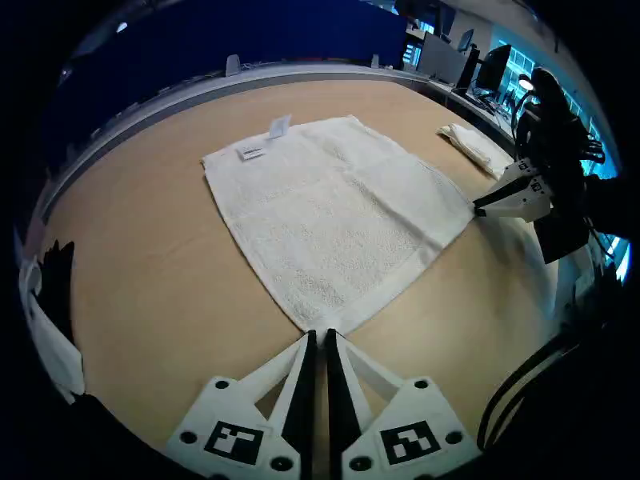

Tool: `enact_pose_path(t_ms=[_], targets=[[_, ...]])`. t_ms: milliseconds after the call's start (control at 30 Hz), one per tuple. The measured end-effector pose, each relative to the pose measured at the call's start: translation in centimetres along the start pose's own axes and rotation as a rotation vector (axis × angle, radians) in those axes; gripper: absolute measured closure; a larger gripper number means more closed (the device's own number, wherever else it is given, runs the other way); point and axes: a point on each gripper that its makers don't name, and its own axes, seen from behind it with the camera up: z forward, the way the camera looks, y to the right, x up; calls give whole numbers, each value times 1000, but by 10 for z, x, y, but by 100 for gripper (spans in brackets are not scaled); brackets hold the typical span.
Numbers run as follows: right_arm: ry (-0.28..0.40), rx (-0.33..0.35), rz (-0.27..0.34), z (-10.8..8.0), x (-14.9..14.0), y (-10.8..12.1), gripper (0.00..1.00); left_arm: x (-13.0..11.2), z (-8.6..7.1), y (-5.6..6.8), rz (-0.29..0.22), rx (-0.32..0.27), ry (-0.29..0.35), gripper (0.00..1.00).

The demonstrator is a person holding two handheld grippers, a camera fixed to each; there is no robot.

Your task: Fold towel

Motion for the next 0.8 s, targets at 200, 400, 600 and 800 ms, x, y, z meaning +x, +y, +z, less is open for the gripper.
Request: enact_pose_path(t_ms=[200, 400, 600, 800], targets=[[2, -12, -7, 0, 1, 1, 90, 0, 2, 1, 12, -3, 0, 92], [1, -5, 11, -2, 2, 2, 90, 1, 0, 2, 10, -5, 1, 92], [12, -9, 13, -5, 7, 2, 90, 5, -5, 1, 5, -5, 9, 92], [30, -6, 25, -13, 14, 1, 90, 15, -12, 0, -18, -7, 31, 92]])
